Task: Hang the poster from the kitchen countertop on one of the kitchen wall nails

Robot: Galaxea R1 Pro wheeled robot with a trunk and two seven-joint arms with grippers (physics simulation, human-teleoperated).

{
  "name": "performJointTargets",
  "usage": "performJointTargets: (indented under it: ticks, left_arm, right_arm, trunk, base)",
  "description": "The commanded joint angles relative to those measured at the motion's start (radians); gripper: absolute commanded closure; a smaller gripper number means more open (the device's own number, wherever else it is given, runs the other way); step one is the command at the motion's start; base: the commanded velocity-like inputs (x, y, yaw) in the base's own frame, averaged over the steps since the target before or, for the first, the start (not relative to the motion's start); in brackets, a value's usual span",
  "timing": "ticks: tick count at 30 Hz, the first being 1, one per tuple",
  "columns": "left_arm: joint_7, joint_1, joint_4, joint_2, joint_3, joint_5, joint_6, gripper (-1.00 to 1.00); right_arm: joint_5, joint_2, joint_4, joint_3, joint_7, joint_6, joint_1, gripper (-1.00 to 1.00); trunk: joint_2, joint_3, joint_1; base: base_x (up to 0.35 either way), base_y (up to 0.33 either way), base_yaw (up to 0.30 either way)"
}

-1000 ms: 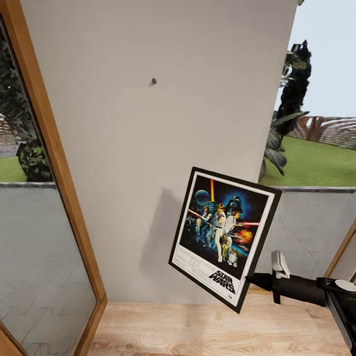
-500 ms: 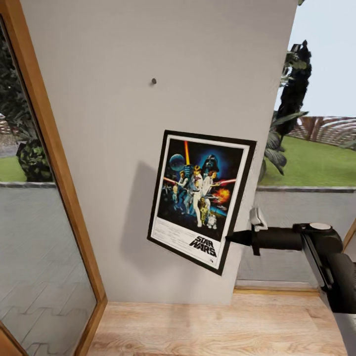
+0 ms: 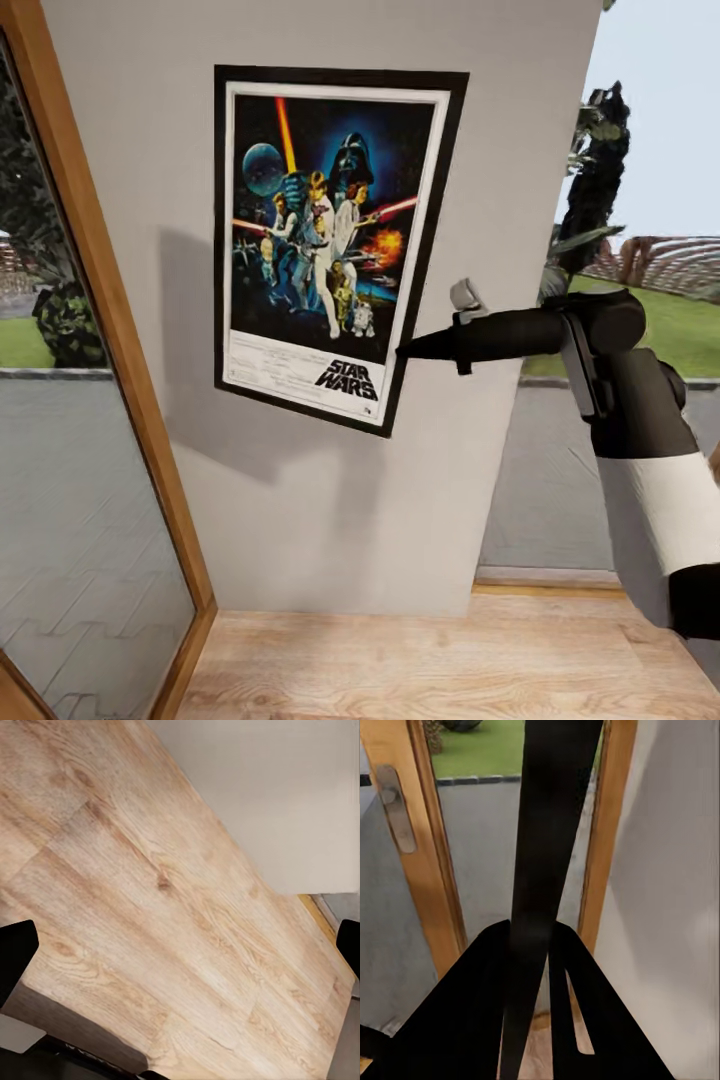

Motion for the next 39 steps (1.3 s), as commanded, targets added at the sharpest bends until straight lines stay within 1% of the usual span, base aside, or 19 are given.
performJointTargets:
  ticks: [1,3,4,5,8,9,11,13,14,17,19,26,39]
  left_arm:
    - [-0.001,0.0,0.0,0.0,-0.008,0.005,-0.006,-1.0]
    - [-0.001,0.0,0.0,0.001,-0.008,0.005,-0.006,-1.0]
    - [-0.001,0.0,0.0,0.001,-0.007,0.005,-0.006,-1.0]
    - [-0.002,0.0,0.0,0.001,-0.007,0.005,-0.006,-1.0]
    - [-0.002,0.0,0.0,0.001,-0.007,0.005,-0.006,-1.0]
    - [-0.002,0.0,0.0,0.002,-0.007,0.005,-0.006,-1.0]
    - [-0.003,0.0,0.0,0.002,-0.007,0.005,-0.006,-1.0]
    - [-0.003,0.0,0.0,0.002,-0.007,0.005,-0.006,-1.0]
    - [-0.004,0.0,0.0,0.002,-0.006,0.005,-0.006,-1.0]
    - [-0.004,0.0,0.0,0.002,-0.006,0.005,-0.005,-1.0]
    - [-0.004,0.0,0.0,0.002,-0.005,0.005,-0.006,-1.0]
    - [-0.004,0.0,0.0,0.002,-0.005,0.005,-0.004,-1.0]
    - [-0.004,0.0,0.0,0.003,-0.004,0.006,-0.004,-1.0]
  right_arm:
    - [0.001,0.006,0.005,0.002,0.006,0.013,-0.006,1.0]
    - [0.001,0.031,0.025,0.005,0.006,0.014,-0.034,1.0]
    - [0.001,0.038,0.03,0.005,0.007,0.014,-0.041,1.0]
    - [0.001,0.055,0.044,0.008,0.007,0.015,-0.054,1.0]
    - [0.002,0.076,0.067,0.025,0.007,0.015,-0.068,1.0]
    - [0.002,0.084,0.078,0.044,0.007,0.015,-0.074,1.0]
    - [0.002,0.093,0.089,0.086,0.007,0.015,-0.081,1.0]
    - [0.001,0.095,0.093,0.104,0.007,0.015,-0.082,1.0]
    - [0.001,0.097,0.095,0.119,0.008,0.015,-0.083,1.0]
    - [0.002,0.097,0.098,0.143,0.008,0.015,-0.085,1.0]
    - [0.002,0.096,0.098,0.152,0.008,0.015,-0.085,1.0]
    - [0.002,0.083,0.091,0.157,0.008,0.016,-0.089,1.0]
    - [0.001,0.082,0.091,0.154,0.008,0.016,-0.091,1.0]
  trunk:
    - [0.0,-0.001,0.001]
    - [0.0,-0.001,0.001]
    - [0.0,-0.001,0.001]
    - [0.0,-0.001,0.001]
    - [0.0,-0.001,0.001]
    - [0.0,-0.001,0.001]
    - [0.0,-0.001,0.001]
    - [0.0,-0.001,0.001]
    - [0.0,-0.001,0.001]
    - [0.0,-0.001,0.001]
    - [0.0,-0.001,0.001]
    - [0.0,-0.001,0.001]
    - [0.0,-0.001,0.001]
  base:
    - [0.0,0.0,0.0]
    - [0.0,0.0,0.0]
    - [0.0,0.0,0.0]
    - [0.0,0.0,0.0]
    - [0.0,0.0,0.0]
    - [0.0,0.0,0.0]
    - [0.0,0.0,0.0]
    - [0.0,0.0,0.0]
    - [0.0,0.0,0.0]
    - [0.0,0.0,0.0]
    - [0.0,0.0,0.0]
    - [0.0,0.0,0.0]
    - [0.0,0.0,0.0]
